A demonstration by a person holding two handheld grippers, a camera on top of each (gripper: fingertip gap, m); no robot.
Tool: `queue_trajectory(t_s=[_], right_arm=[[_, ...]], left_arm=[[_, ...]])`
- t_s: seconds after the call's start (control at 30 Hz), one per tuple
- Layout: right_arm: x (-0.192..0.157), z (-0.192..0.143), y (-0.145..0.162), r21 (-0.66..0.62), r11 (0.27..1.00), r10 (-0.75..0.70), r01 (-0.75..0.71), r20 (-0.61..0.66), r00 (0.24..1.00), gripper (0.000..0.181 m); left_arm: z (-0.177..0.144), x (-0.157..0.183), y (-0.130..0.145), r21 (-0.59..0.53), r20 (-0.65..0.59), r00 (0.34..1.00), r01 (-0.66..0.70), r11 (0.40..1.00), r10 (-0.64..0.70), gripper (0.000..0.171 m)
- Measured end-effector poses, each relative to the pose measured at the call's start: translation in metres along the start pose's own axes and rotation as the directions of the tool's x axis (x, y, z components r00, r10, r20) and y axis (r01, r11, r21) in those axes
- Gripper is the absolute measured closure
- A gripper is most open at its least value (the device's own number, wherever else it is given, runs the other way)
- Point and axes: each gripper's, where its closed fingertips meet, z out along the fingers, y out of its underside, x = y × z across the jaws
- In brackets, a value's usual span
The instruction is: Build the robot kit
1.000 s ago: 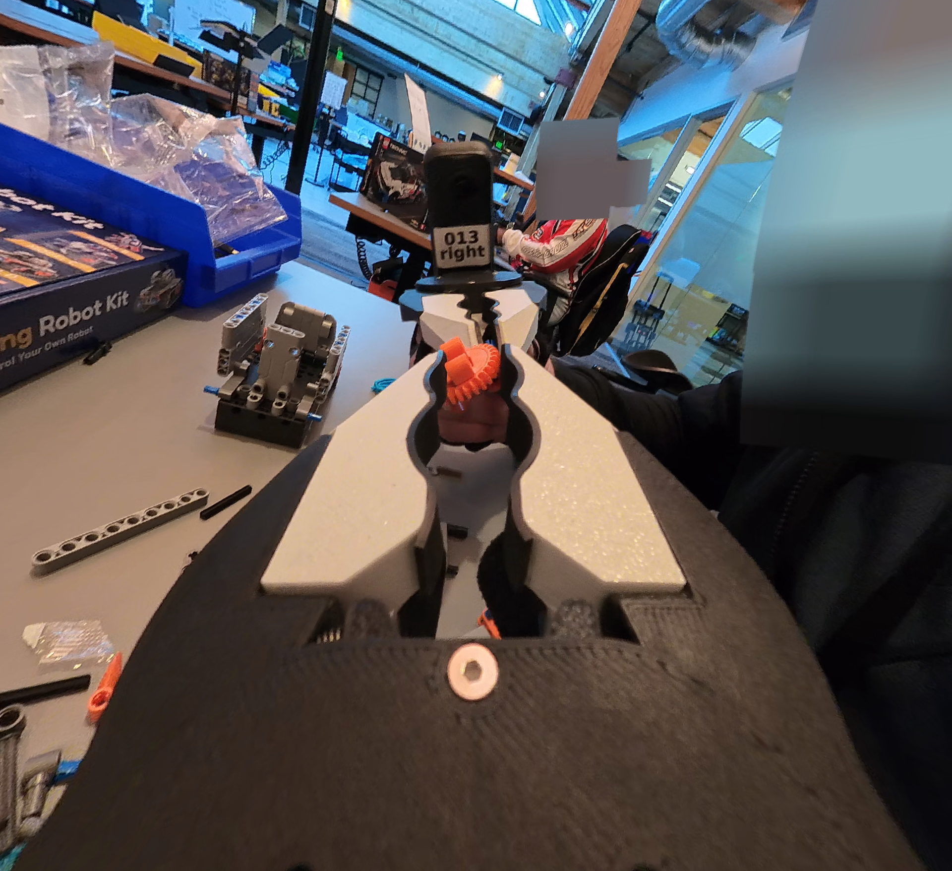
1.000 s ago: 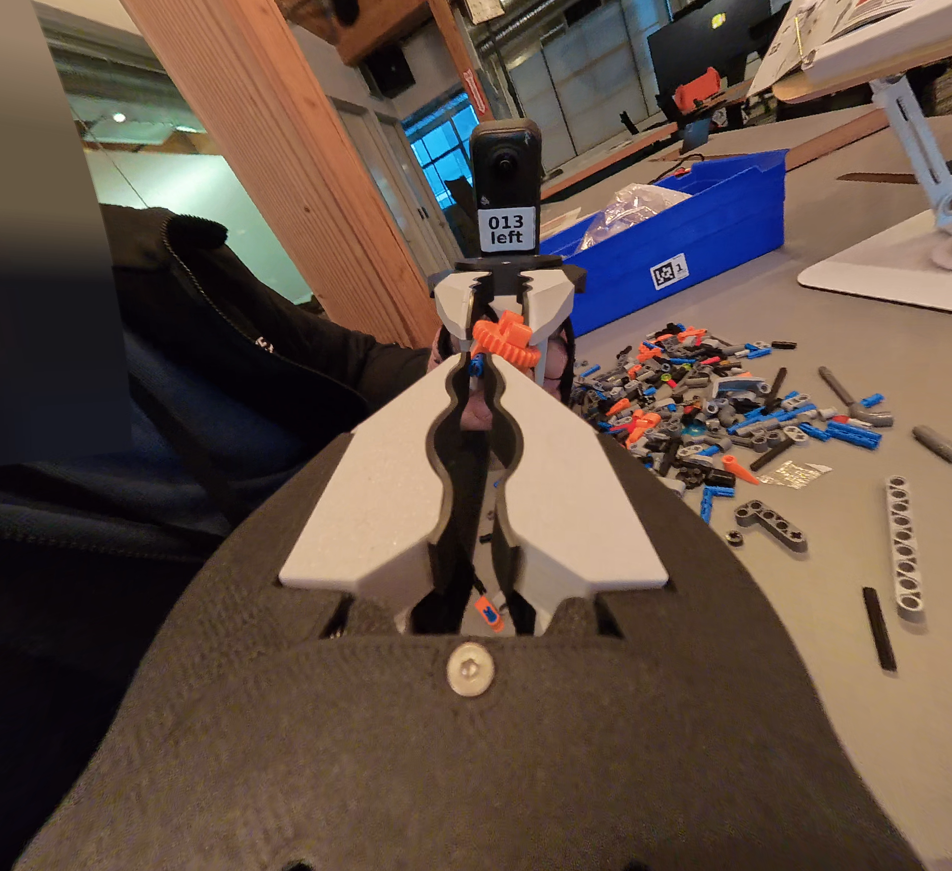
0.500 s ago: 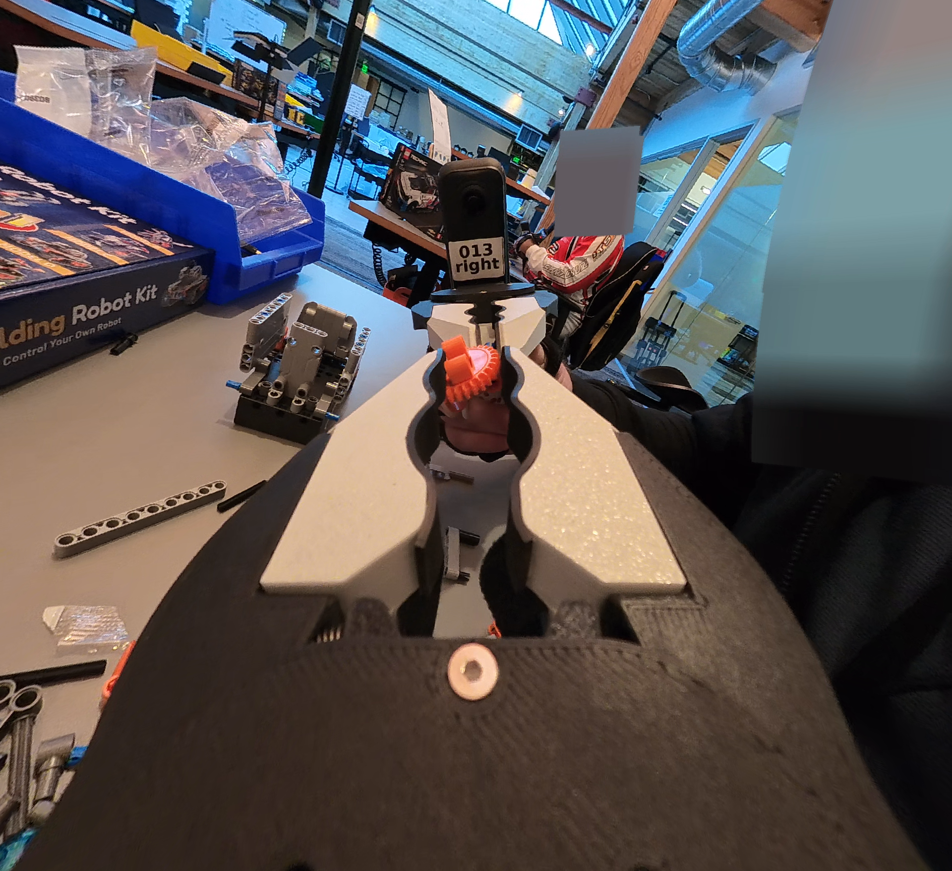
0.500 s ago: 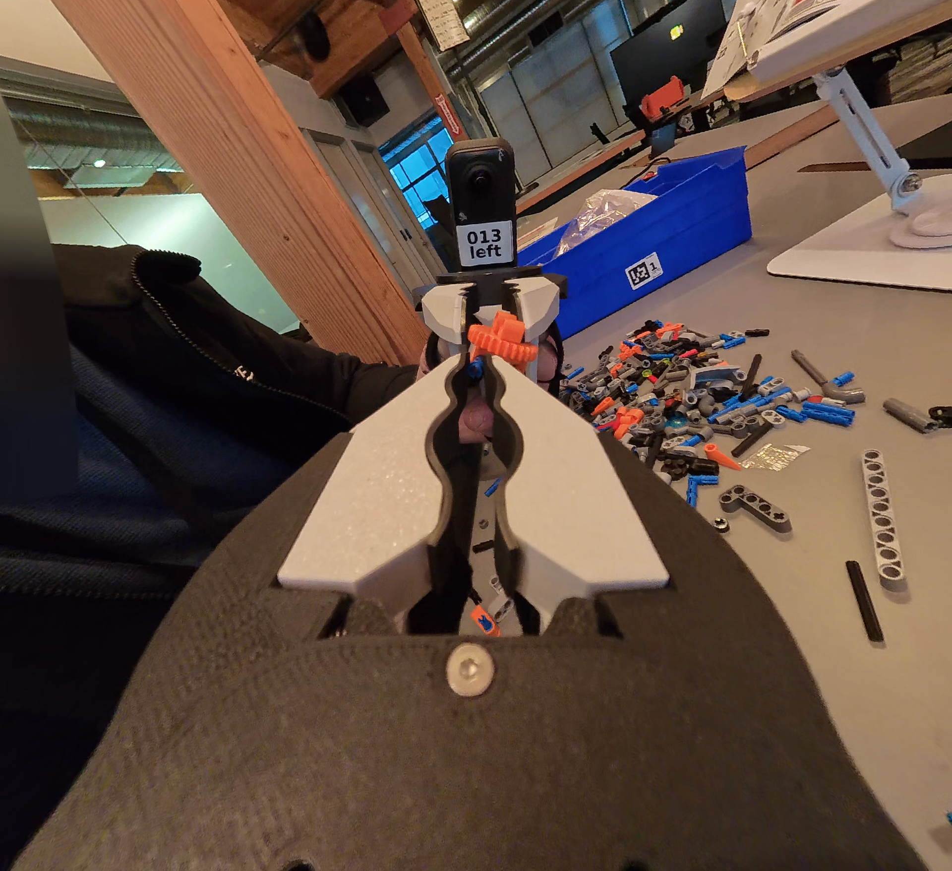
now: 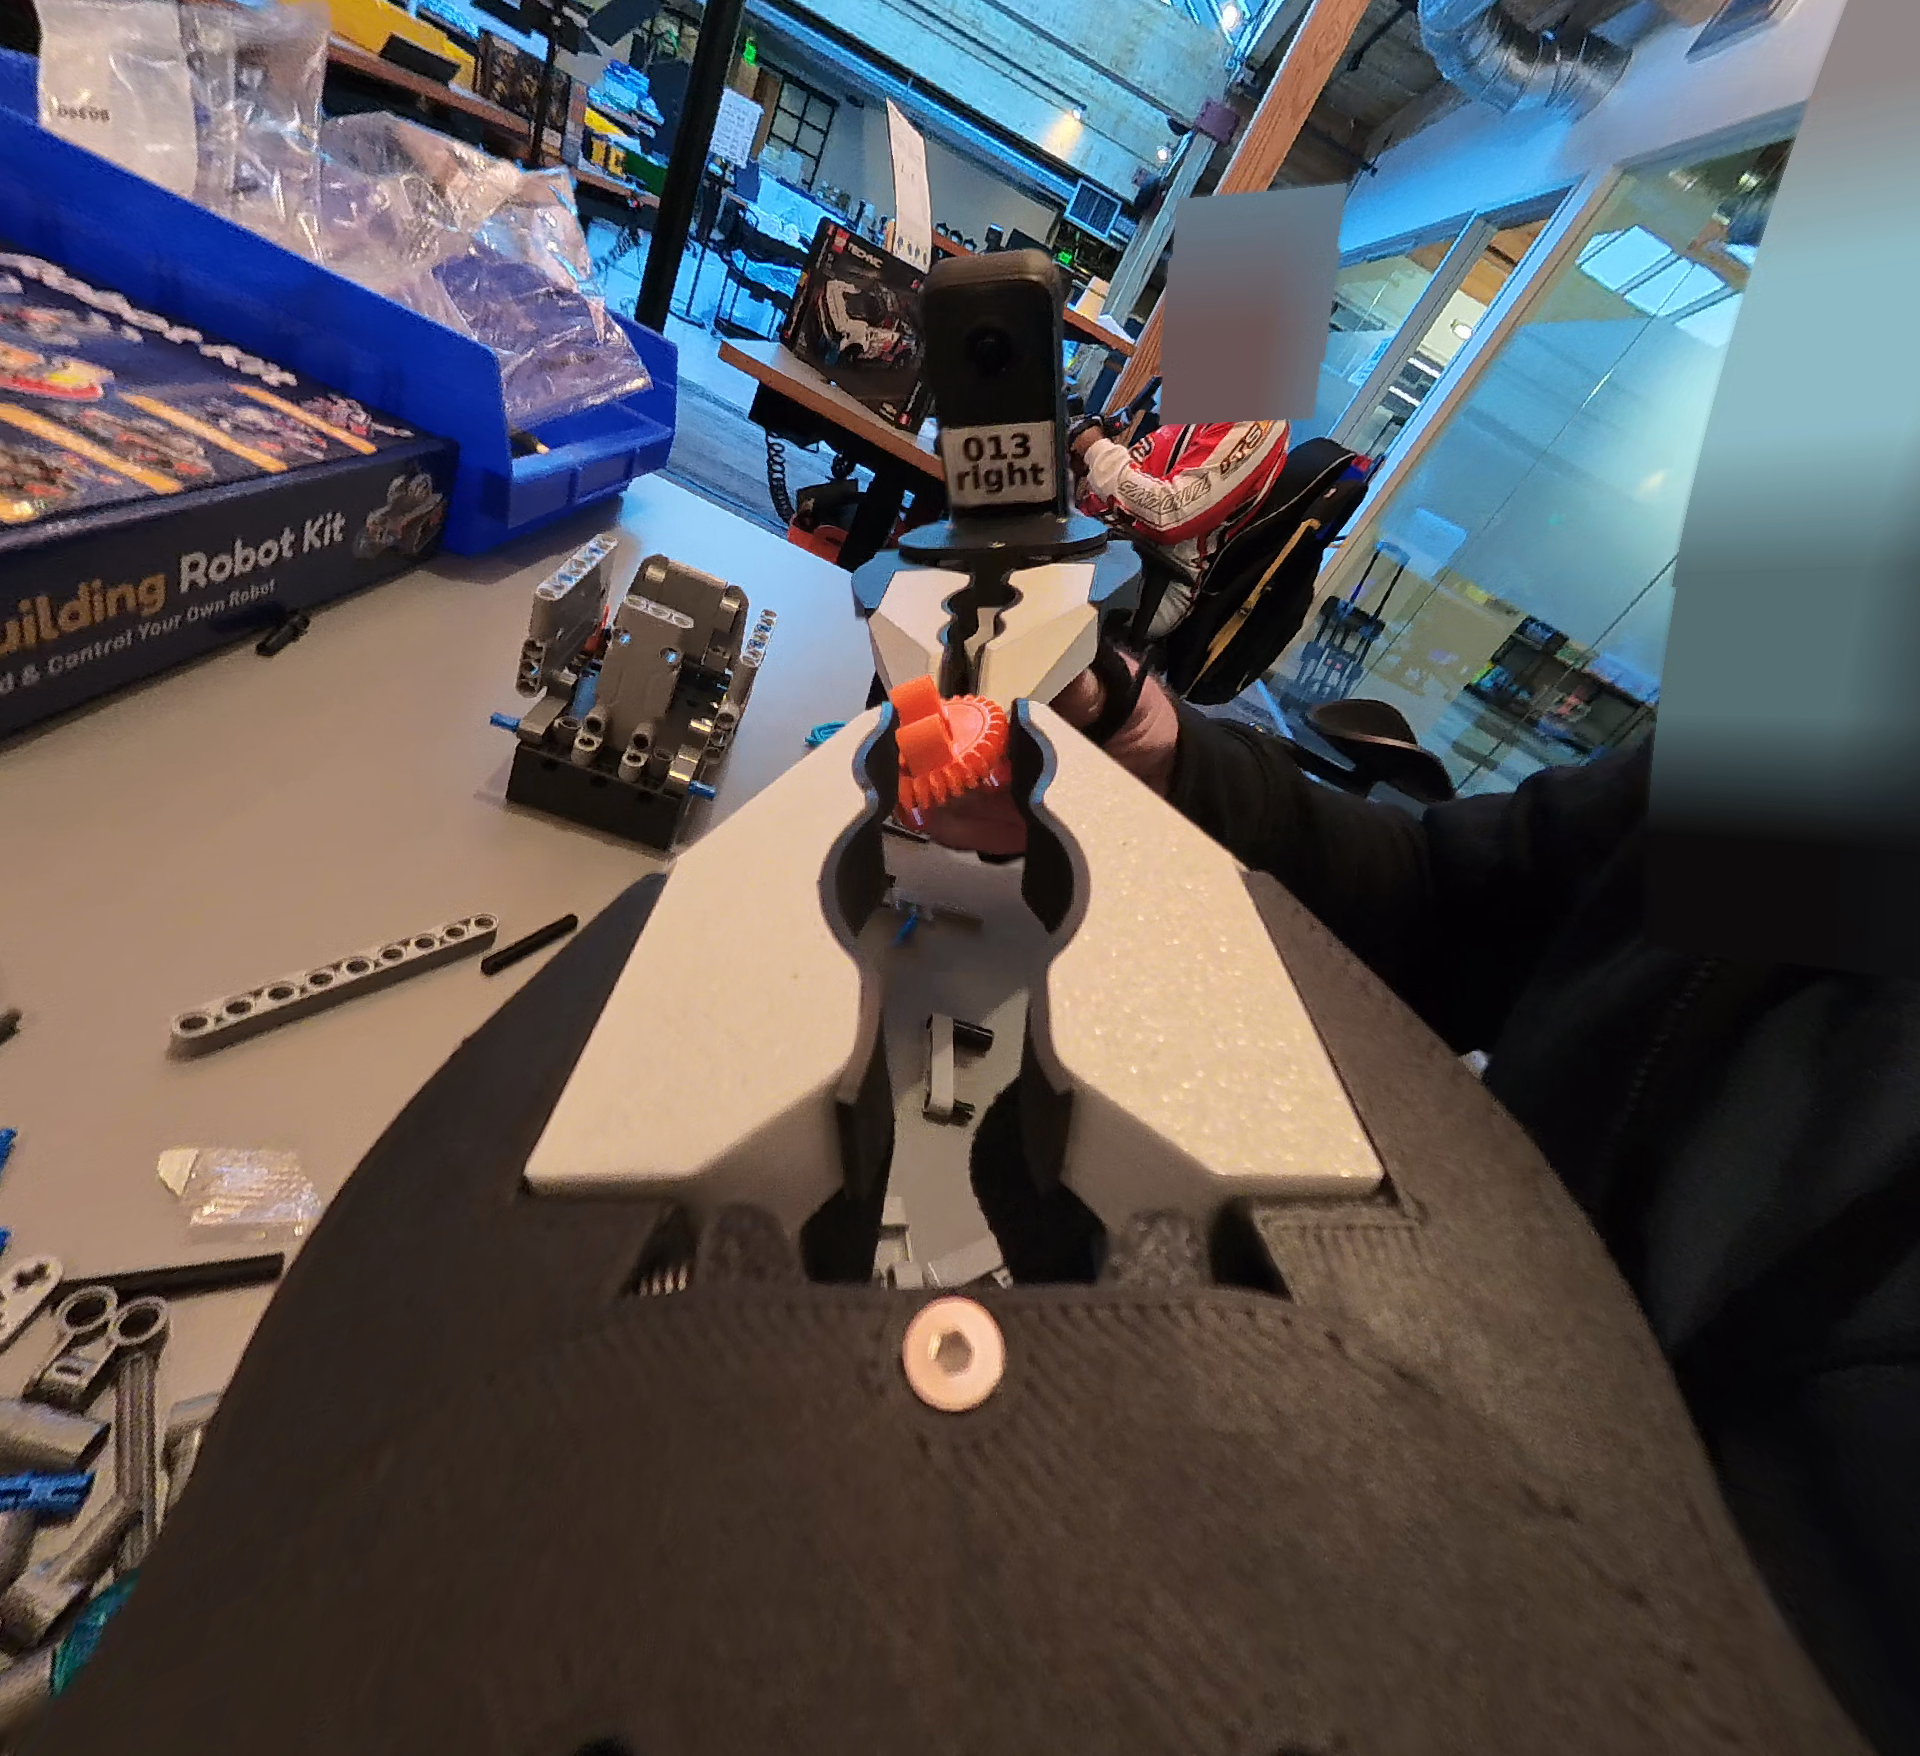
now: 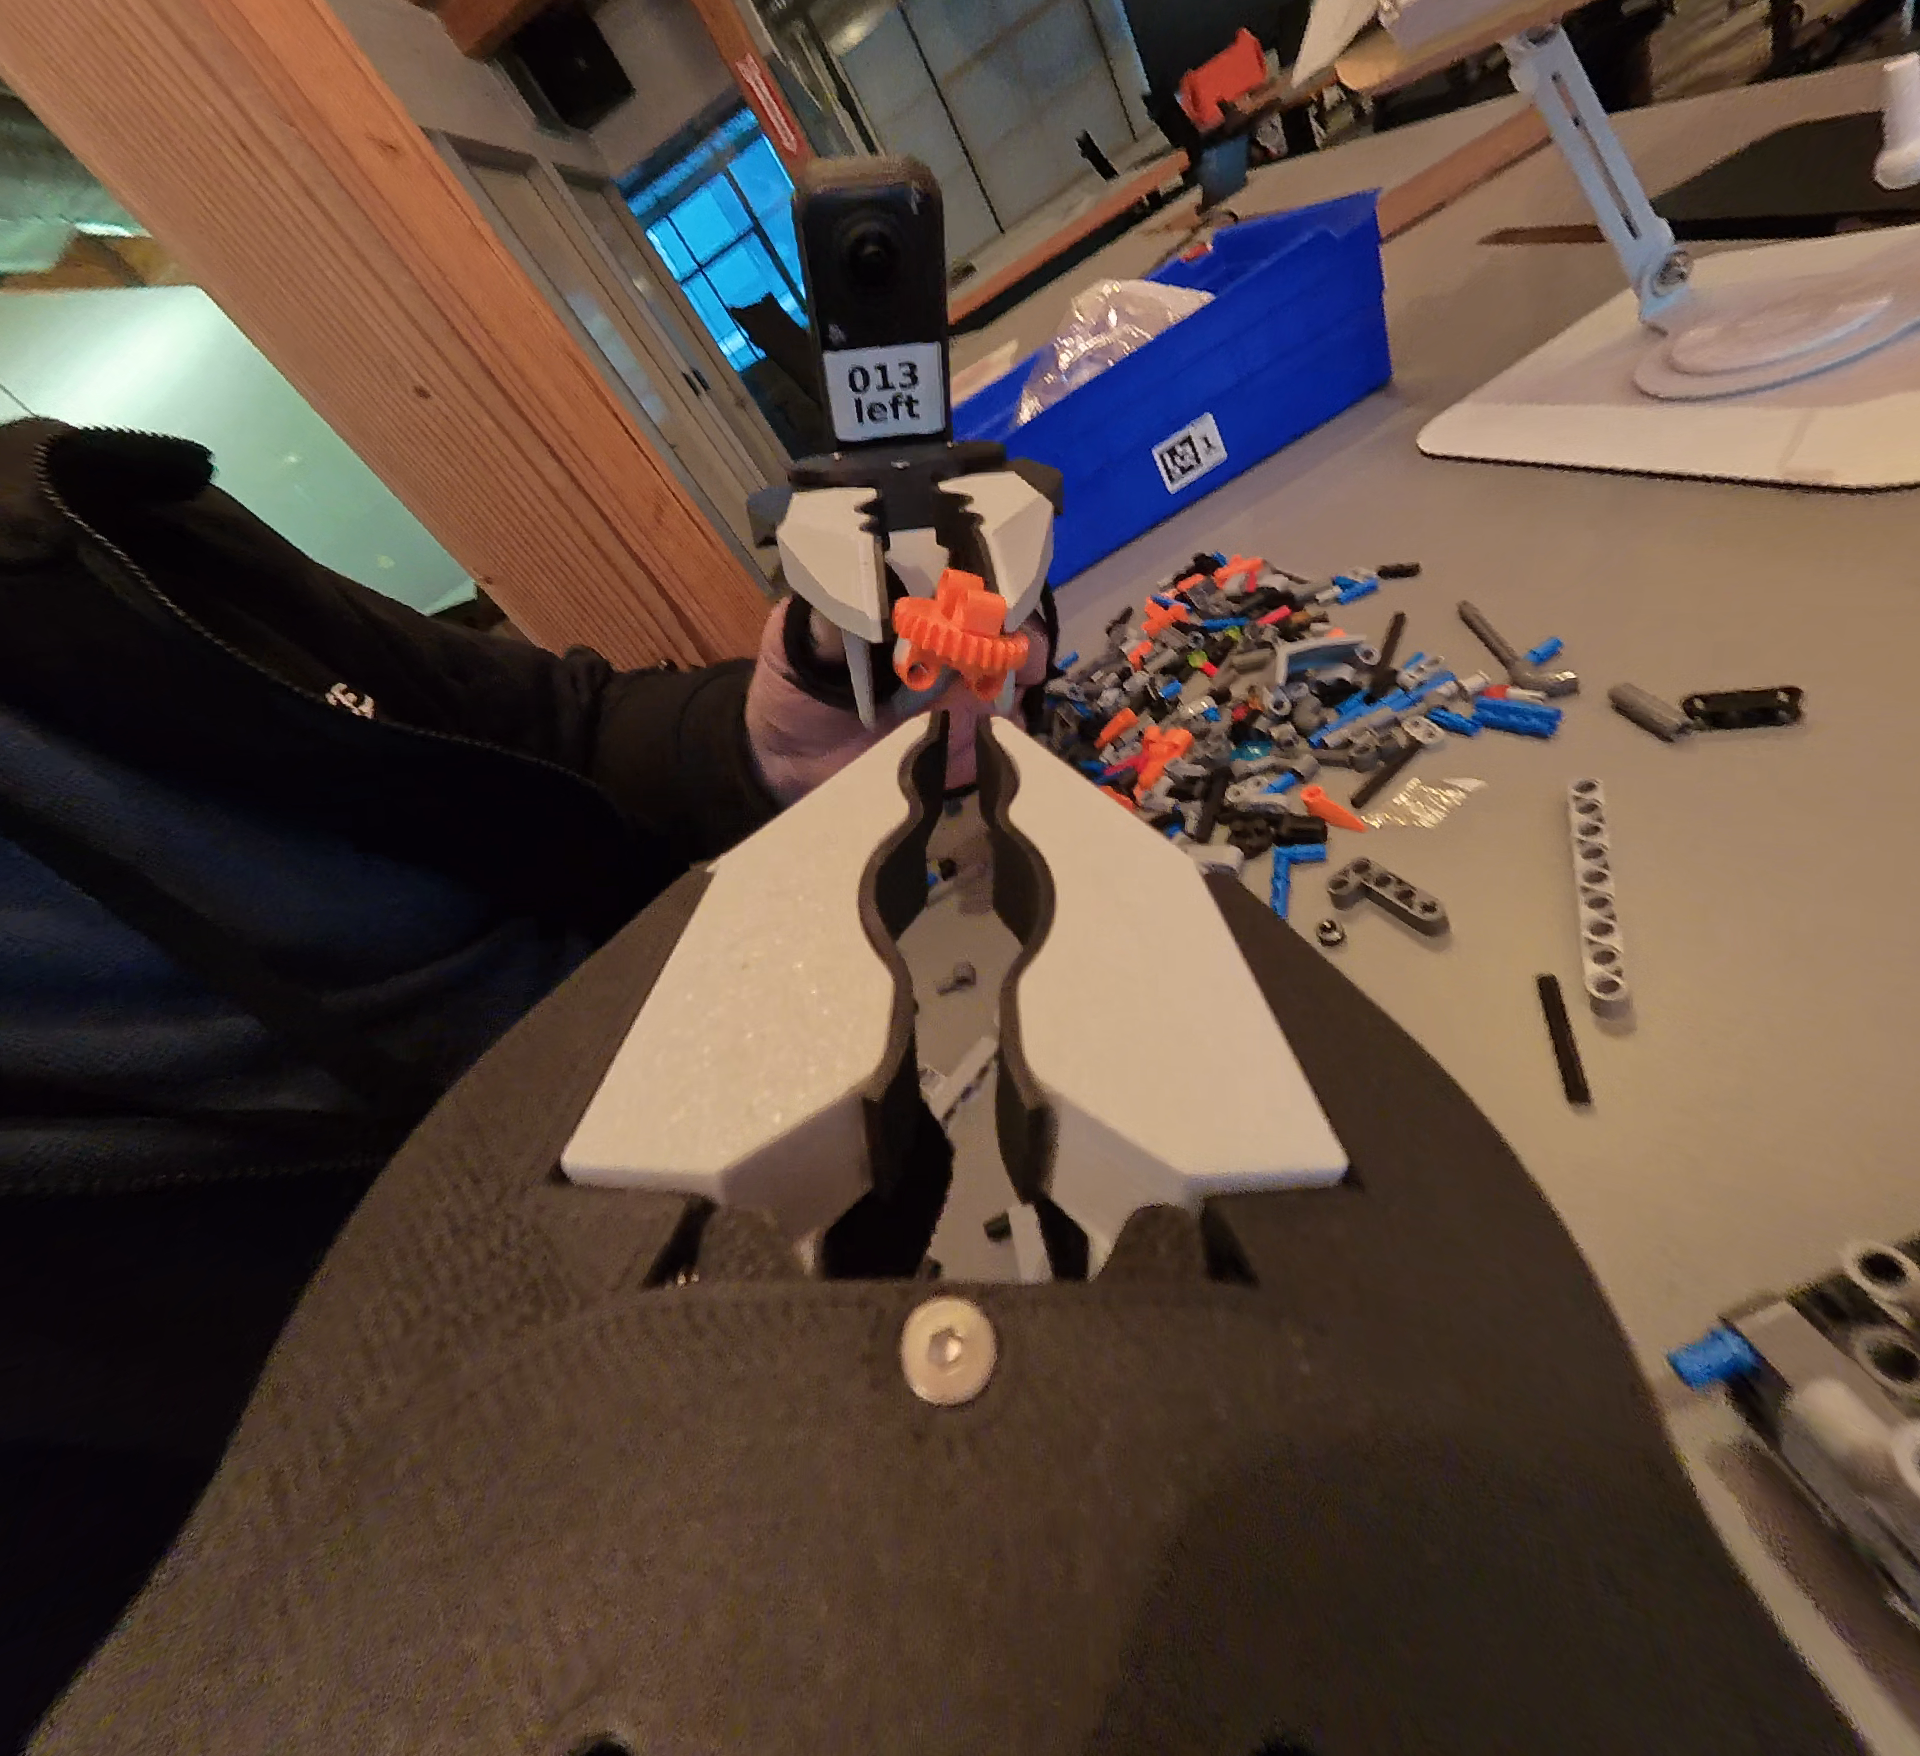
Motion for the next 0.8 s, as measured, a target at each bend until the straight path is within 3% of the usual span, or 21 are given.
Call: queue_trajectory(t_s=[0.2, 0.33, 0.53, 0.67, 0.8], right_arm=[[0.013, 0.001, 0.019, -0.141, 0.987, -0.092, 0.075, -0.116, 0.989, 0.166], [0.014, -0.005, 0.012, -0.126, 0.987, -0.118, 0.101, -0.136, 0.984, 0.166], [0.010, -0.045, -0.008, -0.046, 0.992, -0.125, 0.118, -0.201, 0.972, 0.168], [0.007, -0.064, 0.011, -0.162, 0.978, -0.178, 0.134, -0.295, 0.939, 0.166], [-0.006, -0.042, 0.029, -0.196, 0.971, -0.192, 0.140, -0.281, 0.940, 0.158]], left_arm=[[0.002, -0.006, 0.010, -0.036, -0.006, 0.998, 0.065, 0.997, -0.065, 0.153], [0.006, -0.003, 0.013, -0.051, -0.028, 0.996, 0.078, 0.996, -0.079, 0.153], [0.007, -0.009, 0.018, -0.086, -0.015, 0.995, 0.102, 0.991, -0.104, 0.153], [0.014, -0.005, 0.027, -0.136, -0.026, 0.995, 0.095, 0.986, -0.100, 0.153], [0.020, 0.004, 0.023, -0.109, -0.097, 0.985, 0.135, 0.985, -0.146, 0.153]])
